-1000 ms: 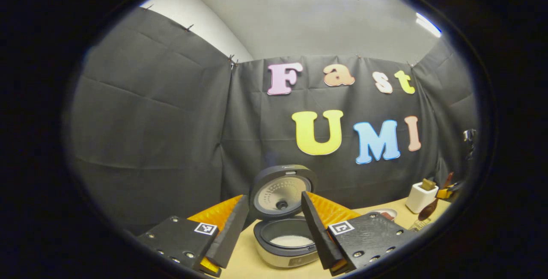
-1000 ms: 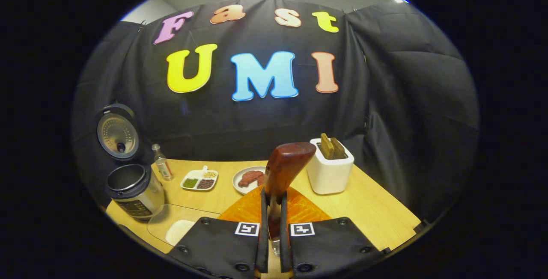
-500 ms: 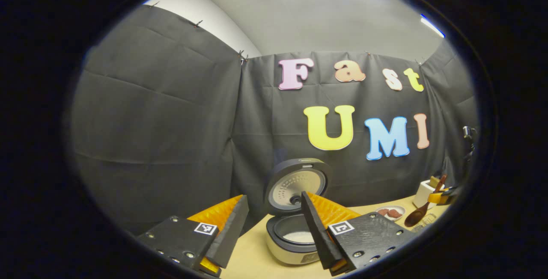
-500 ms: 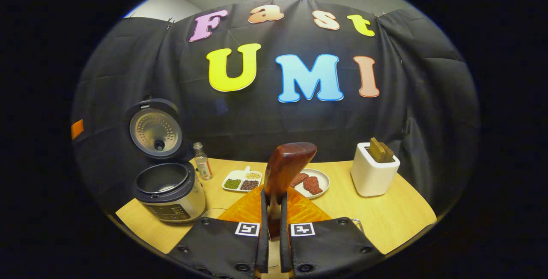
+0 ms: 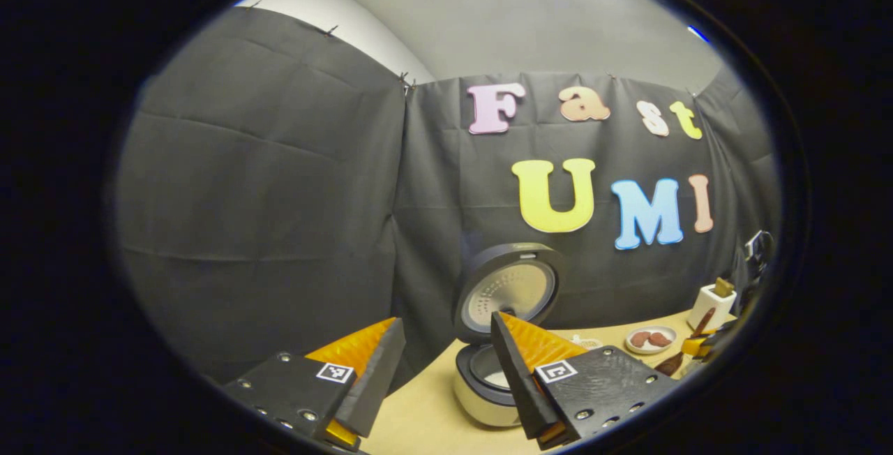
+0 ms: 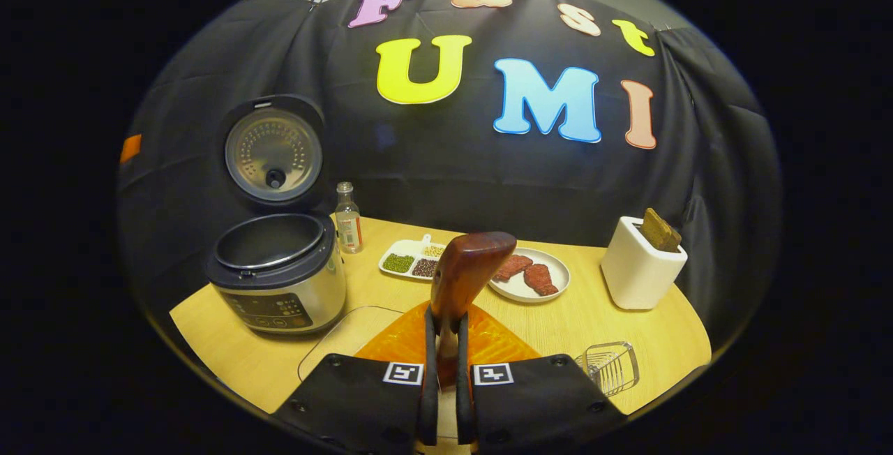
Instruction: Close the left gripper, press the button to open the rice cooker; take a wooden spoon from the chopstick holder with the right hand, scoop a spoonful of rice and pour it into the rice cooker, then put the wooden spoon back into the chopstick holder.
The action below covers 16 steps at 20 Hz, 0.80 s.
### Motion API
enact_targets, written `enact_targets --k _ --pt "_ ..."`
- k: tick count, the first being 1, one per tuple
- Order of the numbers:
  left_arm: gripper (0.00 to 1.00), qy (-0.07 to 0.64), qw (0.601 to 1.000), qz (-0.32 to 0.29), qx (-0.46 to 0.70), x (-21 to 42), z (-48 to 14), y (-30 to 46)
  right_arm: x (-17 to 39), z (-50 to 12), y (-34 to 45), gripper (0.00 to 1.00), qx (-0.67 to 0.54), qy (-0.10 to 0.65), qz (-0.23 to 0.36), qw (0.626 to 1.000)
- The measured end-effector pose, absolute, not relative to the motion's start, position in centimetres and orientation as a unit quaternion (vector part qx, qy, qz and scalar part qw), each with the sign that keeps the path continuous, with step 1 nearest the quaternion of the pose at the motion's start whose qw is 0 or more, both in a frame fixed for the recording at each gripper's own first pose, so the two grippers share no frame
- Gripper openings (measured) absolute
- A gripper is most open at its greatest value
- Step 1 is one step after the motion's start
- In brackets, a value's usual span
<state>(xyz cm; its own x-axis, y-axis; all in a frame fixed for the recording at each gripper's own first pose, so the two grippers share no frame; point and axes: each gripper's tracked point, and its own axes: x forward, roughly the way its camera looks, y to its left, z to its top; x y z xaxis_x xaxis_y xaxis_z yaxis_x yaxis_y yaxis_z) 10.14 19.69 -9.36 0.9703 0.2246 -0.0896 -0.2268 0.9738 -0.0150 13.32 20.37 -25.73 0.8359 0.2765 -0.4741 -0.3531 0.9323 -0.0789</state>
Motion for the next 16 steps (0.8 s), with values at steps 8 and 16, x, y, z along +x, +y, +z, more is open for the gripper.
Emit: enact_targets --k 8,16 --pt "0.80 0.051 0.992 0.117 -0.010 11.5 -10.5 20.4 13.3 -29.8 21.7 0.12 -0.114 0.255 0.175 0.944" --pt "0.79 0.051 0.992 0.112 -0.014 12.4 -10.7 20.1 12.1 -30.7 24.0 0.12 -0.103 0.267 0.204 0.936"
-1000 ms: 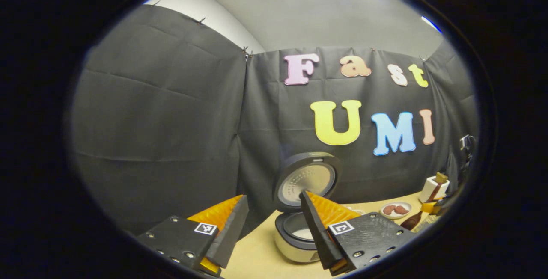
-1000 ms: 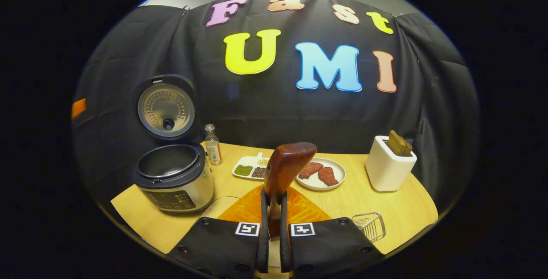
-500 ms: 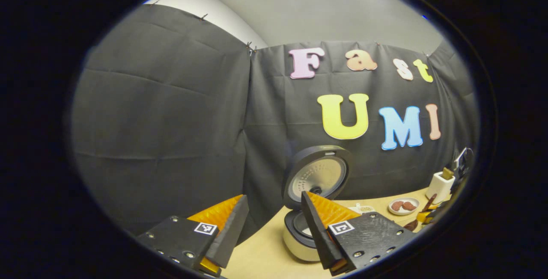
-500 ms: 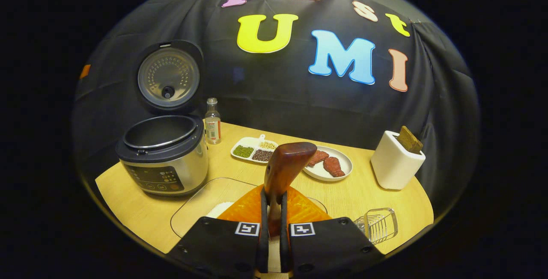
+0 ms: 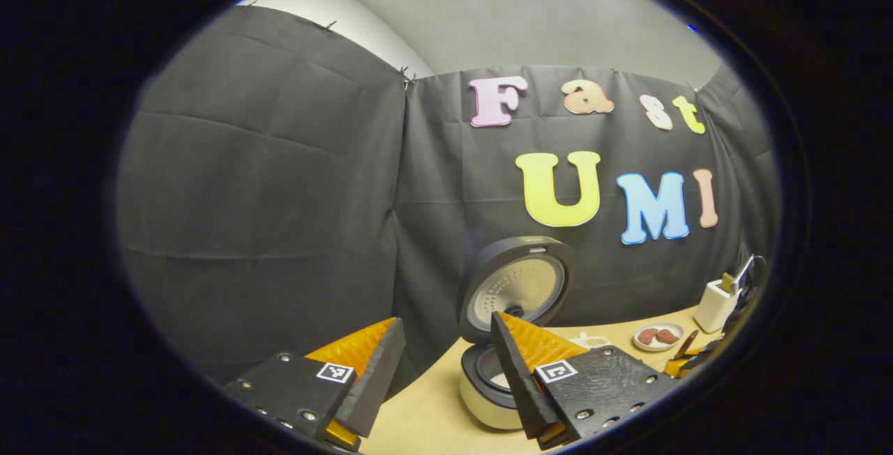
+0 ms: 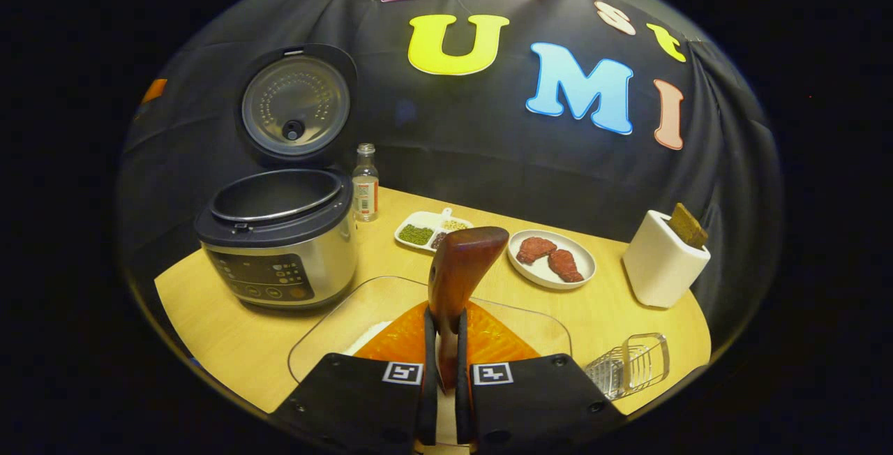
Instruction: Close the left gripper, press the button to open the rice cooker; take a wooden spoon from the chopstick holder with the right hand, scoop a spoonful of rice and pour it into the rice cooker, then put the wooden spoon back into the chopstick holder.
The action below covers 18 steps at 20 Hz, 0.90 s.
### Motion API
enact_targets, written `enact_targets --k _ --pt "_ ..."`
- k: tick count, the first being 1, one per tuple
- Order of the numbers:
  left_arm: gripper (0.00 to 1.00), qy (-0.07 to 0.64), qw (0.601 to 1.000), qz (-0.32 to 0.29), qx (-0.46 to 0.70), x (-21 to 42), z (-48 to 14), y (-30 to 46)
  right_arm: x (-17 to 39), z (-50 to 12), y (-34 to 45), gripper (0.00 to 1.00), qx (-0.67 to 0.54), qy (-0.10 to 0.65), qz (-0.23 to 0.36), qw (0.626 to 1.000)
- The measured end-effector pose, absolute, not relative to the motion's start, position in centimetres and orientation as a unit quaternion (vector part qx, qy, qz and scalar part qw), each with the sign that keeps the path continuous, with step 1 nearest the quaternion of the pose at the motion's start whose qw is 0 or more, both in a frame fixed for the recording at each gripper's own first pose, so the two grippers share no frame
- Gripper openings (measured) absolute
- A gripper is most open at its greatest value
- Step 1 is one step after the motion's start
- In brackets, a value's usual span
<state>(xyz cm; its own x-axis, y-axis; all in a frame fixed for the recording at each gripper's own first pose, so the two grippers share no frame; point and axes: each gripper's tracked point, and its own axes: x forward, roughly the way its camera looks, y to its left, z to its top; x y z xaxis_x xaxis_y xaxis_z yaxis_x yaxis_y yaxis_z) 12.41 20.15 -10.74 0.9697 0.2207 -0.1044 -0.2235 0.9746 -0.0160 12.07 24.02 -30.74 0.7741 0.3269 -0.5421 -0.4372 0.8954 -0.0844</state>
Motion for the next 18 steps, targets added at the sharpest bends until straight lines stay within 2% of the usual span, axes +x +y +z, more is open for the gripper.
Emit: enact_targets --k 7,14,18 --pt "0.77 0.049 0.992 0.112 -0.017 12.3 -10.5 20.1 11.0 -30.6 24.7 0.12 0.035 0.331 0.210 0.919" --pt "0.79 0.043 0.993 0.109 -0.015 12.2 -9.6 19.5 12.0 -31.2 22.2 0.12 0.215 0.389 0.165 0.880" --pt "0.79 0.037 0.994 0.101 -0.012 12.4 -8.9 18.5 12.1 -31.9 21.1 0.12 0.260 0.407 0.149 0.863"
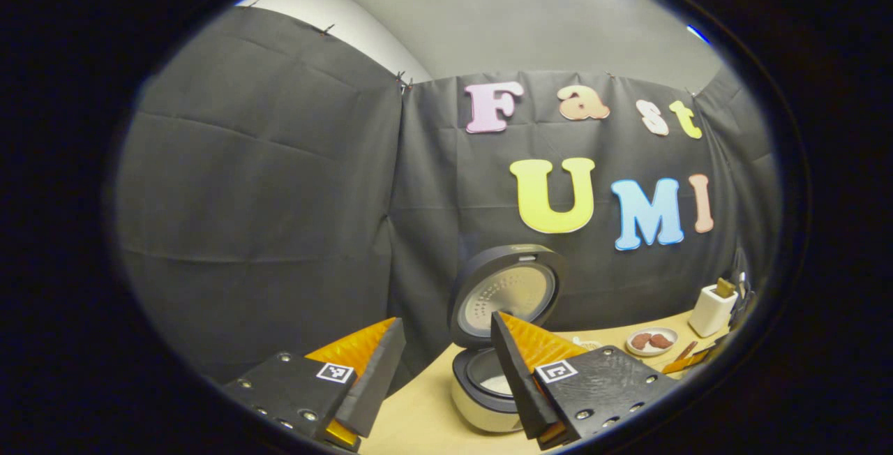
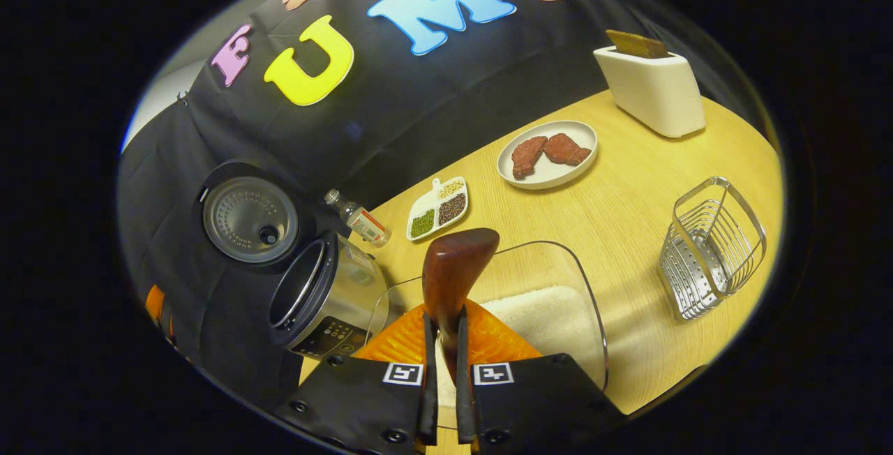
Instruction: Close the left gripper, press the button to open the rice cooker; take a wooden spoon from the chopstick holder with the right hand, scoop a spoonful of rice and pour it into the rice cooker, then put the wooden spoon back into the chopstick holder.
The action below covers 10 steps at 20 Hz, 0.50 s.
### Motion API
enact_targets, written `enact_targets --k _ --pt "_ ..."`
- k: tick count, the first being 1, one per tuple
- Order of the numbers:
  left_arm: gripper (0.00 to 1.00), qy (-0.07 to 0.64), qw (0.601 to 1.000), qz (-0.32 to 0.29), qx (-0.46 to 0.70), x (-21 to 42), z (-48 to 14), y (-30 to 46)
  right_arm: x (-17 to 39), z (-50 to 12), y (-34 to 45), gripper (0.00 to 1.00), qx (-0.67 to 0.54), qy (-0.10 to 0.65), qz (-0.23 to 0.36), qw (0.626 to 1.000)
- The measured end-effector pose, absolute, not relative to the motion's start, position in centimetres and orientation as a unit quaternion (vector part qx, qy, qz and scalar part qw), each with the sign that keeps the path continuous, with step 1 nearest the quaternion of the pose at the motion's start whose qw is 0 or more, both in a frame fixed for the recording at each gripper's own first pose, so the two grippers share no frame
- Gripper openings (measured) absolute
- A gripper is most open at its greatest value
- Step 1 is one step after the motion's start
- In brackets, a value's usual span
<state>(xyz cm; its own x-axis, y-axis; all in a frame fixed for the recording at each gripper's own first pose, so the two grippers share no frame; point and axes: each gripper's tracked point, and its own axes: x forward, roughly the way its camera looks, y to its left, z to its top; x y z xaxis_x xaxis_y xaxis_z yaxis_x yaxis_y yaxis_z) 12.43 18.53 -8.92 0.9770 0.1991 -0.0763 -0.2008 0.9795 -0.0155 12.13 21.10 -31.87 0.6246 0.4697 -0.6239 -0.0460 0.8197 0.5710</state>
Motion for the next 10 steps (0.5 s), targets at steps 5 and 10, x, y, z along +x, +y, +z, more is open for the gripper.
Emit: enact_targets --k 5,10 --pt "0.77 0.024 0.996 0.090 -0.003 12.6 -7.3 17.8 12.1 -31.6 19.4 0.12 0.358 0.424 0.129 0.822" --pt "0.77 0.012 0.997 0.076 0.003 12.9 -6.0 16.3 12.3 -29.8 16.9 0.14 0.408 0.405 0.109 0.811"
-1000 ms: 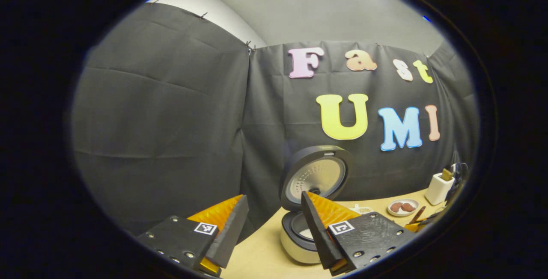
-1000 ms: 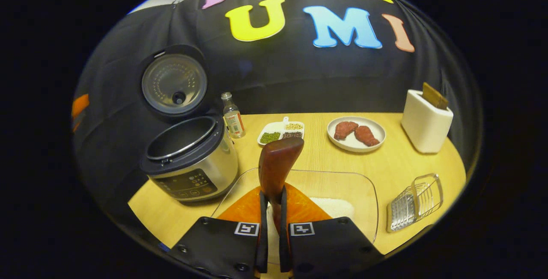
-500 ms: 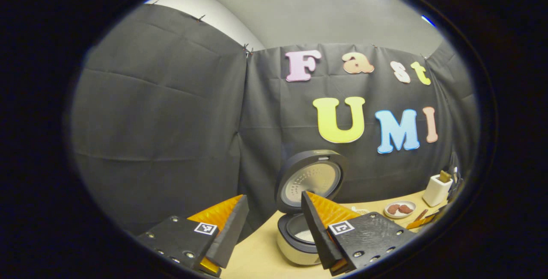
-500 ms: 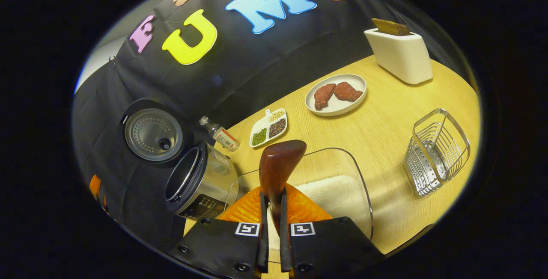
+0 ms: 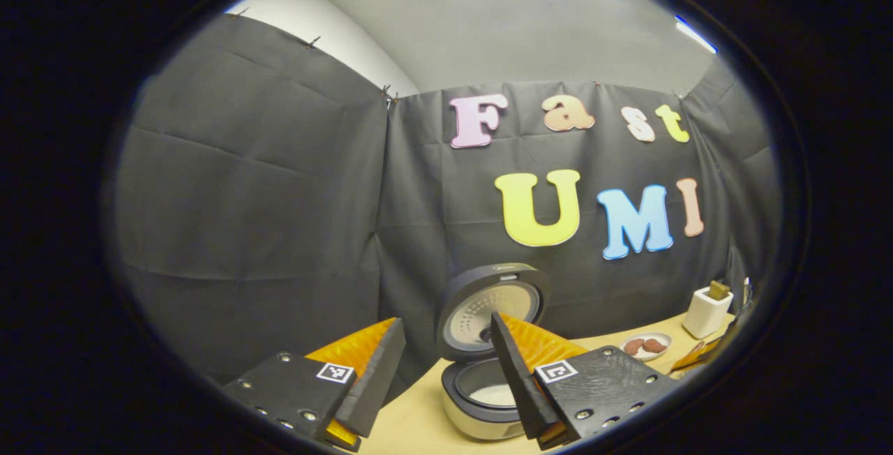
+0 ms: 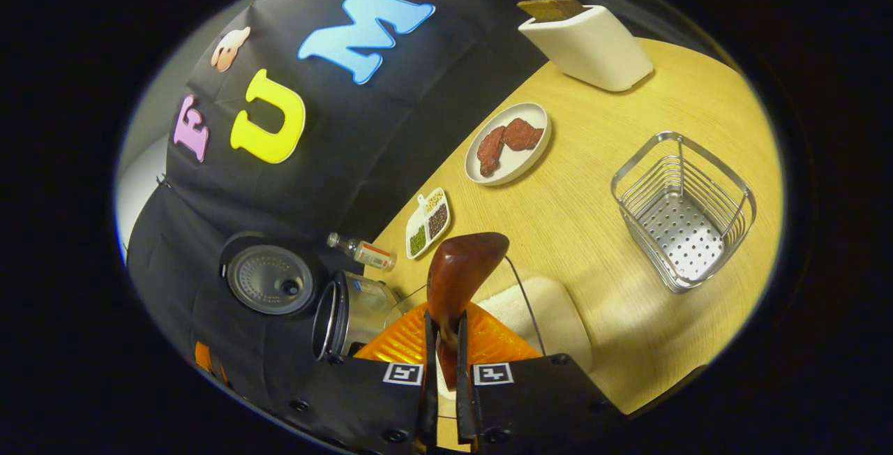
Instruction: Close the left gripper, press the button to open the rice cooker; take a wooden spoon from the chopstick holder with the right hand, scoop a spoonful of rice and pour it into the rice cooker, then put the wooden spoon back into the chopstick holder.
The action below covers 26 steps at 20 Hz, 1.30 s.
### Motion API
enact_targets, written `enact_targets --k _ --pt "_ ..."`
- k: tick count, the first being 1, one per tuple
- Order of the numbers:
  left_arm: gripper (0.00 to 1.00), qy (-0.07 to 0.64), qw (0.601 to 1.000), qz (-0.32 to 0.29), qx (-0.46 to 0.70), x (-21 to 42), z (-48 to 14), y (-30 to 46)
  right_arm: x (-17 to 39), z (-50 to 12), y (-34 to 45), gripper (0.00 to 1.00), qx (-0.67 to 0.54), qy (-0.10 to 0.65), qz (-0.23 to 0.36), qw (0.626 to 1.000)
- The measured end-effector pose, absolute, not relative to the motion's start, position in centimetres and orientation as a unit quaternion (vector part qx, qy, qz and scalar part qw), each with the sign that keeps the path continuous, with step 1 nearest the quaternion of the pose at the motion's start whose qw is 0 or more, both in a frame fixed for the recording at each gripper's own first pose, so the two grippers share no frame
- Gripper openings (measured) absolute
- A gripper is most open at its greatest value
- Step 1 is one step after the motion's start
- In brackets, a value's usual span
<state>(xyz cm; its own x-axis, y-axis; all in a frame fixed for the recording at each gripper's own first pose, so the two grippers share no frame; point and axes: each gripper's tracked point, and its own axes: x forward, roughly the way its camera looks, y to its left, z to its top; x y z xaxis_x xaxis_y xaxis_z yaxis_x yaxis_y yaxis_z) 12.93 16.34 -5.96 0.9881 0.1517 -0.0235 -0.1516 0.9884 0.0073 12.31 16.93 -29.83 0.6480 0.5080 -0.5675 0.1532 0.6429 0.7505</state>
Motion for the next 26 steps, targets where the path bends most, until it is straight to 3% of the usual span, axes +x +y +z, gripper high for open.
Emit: enact_targets --k 11,26 --pt "0.77 -0.002 0.997 0.071 0.004 11.8 -4.7 15.9 15.1 -22.5 17.5 0.12 0.518 0.360 0.131 0.764" --pt "0.77 0.013 0.990 0.143 0.012 9.6 -6.3 22.9 18.9 -18.4 29.7 0.12 0.538 0.386 0.219 0.717"
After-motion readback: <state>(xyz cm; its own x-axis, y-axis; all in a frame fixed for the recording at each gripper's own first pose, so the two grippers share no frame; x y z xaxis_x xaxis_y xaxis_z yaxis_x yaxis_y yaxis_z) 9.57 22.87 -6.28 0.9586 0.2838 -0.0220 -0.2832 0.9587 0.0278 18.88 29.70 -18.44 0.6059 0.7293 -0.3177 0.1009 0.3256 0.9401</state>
